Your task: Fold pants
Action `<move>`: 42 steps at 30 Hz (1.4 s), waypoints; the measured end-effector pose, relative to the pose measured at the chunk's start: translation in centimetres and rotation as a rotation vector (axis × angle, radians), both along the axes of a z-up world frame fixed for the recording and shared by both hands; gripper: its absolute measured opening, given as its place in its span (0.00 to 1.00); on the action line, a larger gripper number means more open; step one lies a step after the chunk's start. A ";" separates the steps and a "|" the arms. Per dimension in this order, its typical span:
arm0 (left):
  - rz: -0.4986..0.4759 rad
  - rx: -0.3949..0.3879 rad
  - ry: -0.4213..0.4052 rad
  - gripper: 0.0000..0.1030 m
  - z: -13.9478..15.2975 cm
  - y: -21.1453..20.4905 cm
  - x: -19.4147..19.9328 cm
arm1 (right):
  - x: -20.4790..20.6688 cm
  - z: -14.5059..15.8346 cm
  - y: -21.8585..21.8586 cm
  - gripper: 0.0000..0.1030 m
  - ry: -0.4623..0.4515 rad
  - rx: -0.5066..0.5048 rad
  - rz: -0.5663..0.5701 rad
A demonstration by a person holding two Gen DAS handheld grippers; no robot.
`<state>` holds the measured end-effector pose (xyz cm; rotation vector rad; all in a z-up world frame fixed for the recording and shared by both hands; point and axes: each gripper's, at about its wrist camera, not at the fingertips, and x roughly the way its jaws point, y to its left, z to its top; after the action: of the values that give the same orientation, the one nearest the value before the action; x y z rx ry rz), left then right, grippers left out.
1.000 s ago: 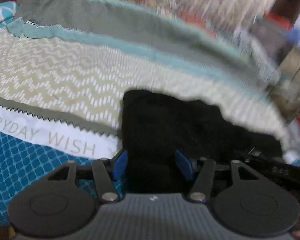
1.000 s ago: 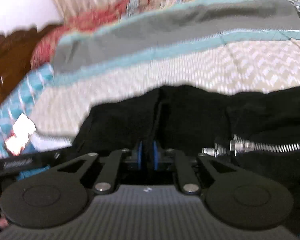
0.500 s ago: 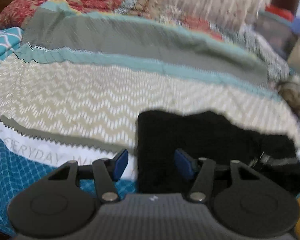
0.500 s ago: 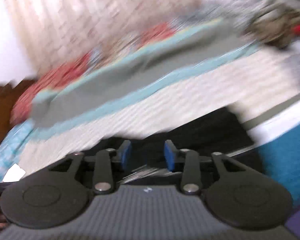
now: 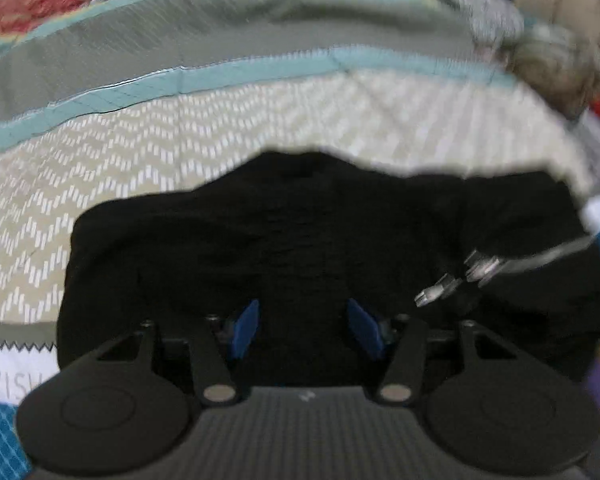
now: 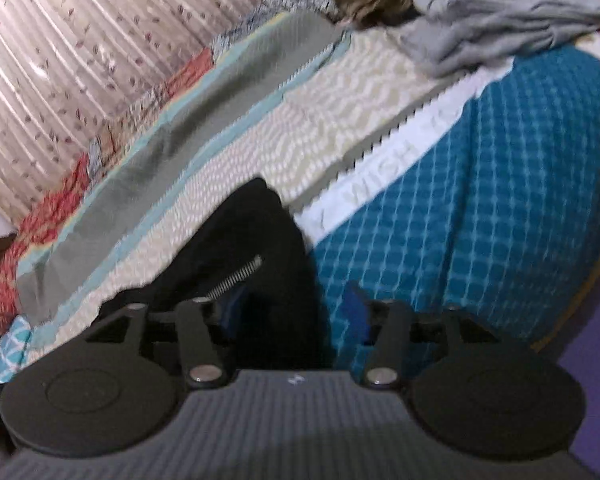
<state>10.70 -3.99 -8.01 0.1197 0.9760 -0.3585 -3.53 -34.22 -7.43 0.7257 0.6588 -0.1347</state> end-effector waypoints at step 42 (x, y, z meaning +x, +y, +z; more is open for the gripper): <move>0.079 -0.306 0.125 0.10 11.0 9.3 2.8 | 6.8 10.4 24.0 0.20 -0.251 -0.171 0.878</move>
<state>13.52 5.28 2.94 -0.2213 1.0349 -0.4419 3.30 -10.24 2.98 0.2346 0.6624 0.6890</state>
